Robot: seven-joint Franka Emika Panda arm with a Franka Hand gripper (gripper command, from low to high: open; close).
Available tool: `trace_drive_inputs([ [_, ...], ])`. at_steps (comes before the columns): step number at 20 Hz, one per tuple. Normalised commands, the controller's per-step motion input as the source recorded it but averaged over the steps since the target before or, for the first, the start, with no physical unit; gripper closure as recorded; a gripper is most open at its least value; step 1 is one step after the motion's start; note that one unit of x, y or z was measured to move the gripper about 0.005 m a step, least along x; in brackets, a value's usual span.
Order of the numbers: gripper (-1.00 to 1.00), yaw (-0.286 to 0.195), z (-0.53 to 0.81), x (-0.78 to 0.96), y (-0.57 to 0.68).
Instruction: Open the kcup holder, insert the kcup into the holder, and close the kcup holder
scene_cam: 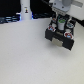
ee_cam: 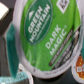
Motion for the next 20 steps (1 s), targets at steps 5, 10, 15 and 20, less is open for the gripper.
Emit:
trace_drive_inputs([
  [5,1.00,0.018,-0.19,0.02,0.02],
  [10,-1.00,0.082,0.11,0.04,0.07],
  [15,-1.00,0.106,0.30,0.11,0.01],
  [20,-1.00,0.109,0.44,0.17,-0.05],
])
